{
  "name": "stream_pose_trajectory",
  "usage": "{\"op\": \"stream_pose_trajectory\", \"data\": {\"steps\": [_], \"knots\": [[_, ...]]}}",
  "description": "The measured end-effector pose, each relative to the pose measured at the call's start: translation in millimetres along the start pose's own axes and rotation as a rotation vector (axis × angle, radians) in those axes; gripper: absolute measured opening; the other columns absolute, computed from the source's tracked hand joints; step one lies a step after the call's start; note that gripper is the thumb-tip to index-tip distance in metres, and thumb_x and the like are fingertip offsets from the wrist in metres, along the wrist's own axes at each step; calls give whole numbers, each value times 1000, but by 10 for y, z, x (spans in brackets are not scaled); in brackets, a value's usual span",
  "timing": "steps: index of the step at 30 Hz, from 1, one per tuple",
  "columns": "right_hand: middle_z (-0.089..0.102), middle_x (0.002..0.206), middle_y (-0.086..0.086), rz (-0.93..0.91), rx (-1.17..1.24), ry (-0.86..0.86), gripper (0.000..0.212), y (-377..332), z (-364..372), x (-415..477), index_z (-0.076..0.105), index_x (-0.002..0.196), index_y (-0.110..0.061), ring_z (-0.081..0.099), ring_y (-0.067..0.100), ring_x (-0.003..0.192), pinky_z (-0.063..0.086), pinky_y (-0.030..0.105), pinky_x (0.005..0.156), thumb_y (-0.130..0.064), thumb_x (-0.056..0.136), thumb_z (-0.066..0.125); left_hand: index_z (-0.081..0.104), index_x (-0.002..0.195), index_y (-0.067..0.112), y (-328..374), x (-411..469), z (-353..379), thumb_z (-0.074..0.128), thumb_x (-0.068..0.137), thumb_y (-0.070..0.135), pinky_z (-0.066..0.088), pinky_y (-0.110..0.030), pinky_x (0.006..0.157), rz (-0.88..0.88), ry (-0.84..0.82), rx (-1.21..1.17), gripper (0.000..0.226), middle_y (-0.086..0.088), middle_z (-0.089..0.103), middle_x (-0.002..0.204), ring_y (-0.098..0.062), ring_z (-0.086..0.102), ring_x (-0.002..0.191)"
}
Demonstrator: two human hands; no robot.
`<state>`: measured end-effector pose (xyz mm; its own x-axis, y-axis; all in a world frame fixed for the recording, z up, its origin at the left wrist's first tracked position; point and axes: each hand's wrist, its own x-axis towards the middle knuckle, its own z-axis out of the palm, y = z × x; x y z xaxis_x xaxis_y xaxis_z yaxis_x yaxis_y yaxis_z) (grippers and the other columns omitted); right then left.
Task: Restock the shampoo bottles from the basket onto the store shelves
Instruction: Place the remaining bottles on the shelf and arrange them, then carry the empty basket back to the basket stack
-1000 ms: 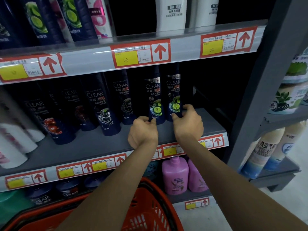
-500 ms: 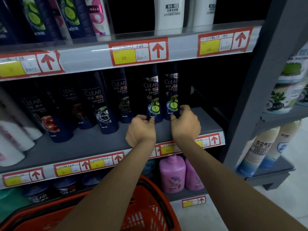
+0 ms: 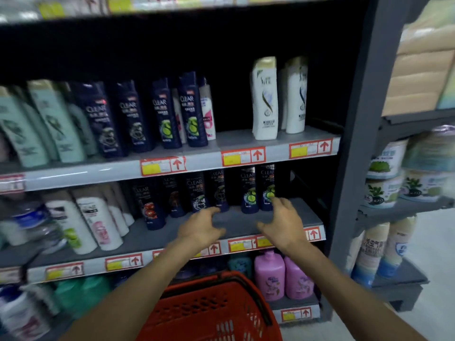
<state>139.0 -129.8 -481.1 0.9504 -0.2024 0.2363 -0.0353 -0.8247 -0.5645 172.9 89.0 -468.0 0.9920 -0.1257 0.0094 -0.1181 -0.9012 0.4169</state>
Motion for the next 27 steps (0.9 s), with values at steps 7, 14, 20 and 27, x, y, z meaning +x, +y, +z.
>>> {"op": "stream_pose_trajectory", "data": {"steps": [7,14,20,27], "knots": [[23,164,19,-81,-125,-118,128,-537,-327,-811,27,160,-22,18,39,152,22,46,123,-91,55,50,12,163,41,-437,-1103,-887,42,76,88,24,-57,123,-18,45,272,103,2,14,172,-25,16,158],[-2,169,18,-167,-174,-178,125,-871,-698,-1260,8,164,-27,-6,39,156,7,52,125,-81,69,70,9,163,42,-833,-2055,-1413,41,81,91,19,-63,122,-51,102,345,100,-1,3,174,-31,5,159],[-5,170,15,-198,-215,-195,129,-867,-545,-1435,4,164,-29,-11,38,156,3,54,125,-86,66,67,11,163,43,-1312,-2377,-1294,23,71,100,21,-65,121,-63,165,363,109,0,4,174,-31,8,159],[-1,170,16,-200,-249,-244,125,-688,124,-1425,8,163,-28,-9,36,156,4,54,125,-82,69,69,15,163,40,-1881,-2276,-792,34,80,93,27,-62,120,-145,165,327,101,-1,10,173,-29,13,158]]}}
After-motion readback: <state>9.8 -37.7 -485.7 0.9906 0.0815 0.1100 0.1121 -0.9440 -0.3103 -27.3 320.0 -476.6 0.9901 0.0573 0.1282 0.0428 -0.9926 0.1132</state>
